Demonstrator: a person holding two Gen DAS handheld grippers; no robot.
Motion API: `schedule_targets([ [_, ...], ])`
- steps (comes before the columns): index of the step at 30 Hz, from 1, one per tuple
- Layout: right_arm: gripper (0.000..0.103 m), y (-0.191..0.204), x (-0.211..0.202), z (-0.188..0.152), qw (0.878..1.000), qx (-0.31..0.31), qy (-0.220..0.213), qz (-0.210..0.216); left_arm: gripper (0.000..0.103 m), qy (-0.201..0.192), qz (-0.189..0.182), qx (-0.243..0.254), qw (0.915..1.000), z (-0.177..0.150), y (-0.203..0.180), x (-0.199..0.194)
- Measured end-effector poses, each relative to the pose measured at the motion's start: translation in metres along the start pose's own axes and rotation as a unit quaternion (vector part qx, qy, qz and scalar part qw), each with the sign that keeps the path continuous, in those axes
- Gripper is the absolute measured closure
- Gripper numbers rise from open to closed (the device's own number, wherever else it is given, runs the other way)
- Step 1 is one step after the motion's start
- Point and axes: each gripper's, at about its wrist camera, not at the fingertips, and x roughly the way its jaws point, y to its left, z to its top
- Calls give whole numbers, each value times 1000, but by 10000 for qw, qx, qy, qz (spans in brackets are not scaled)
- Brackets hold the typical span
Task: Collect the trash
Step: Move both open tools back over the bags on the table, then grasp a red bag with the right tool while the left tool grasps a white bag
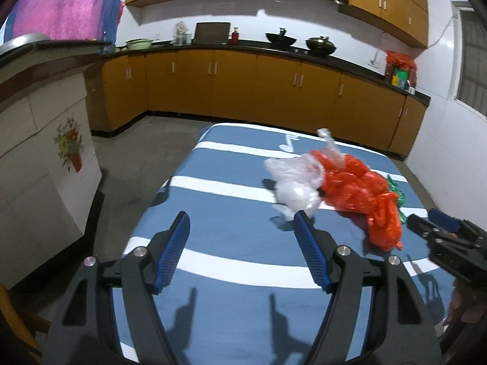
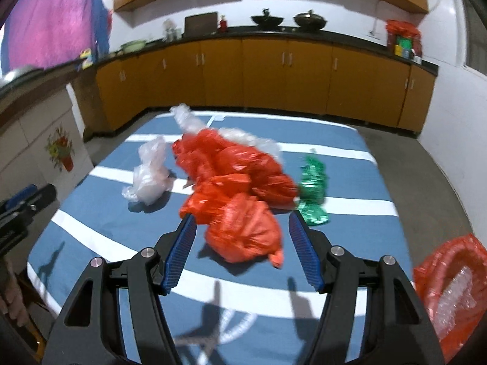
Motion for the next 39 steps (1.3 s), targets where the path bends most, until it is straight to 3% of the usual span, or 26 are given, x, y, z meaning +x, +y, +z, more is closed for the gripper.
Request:
schedule_targets([
  [7, 47, 14, 33, 0, 9994, -71, 304, -166, 33, 98, 22, -153, 9998, -3, 18, 7],
  [14, 77, 10, 32, -8, 9986, -99, 505, -148, 33, 181, -74, -172, 9997, -5, 17, 14],
  [18, 84, 4, 25, -10, 9988, -31, 470, -113, 33, 191, -146, -140, 9996, -3, 12, 17],
  [25, 87, -18, 6, -23, 9988, 145, 433, -171, 33, 329, -384, 59, 9987, 10, -11, 31],
  [32, 87, -52, -11, -34, 9973, 456, 393, -416, 33, 642, -678, 312, 9951, 26, -51, 70],
  [36, 87, -68, -13, -35, 9960, 612, 391, -520, 35, 881, -668, 432, 9929, 28, -72, 97],
  [39, 87, -75, -14, -36, 9956, 675, 362, -546, 42, 1105, -562, 448, 9913, 27, -80, 118],
])
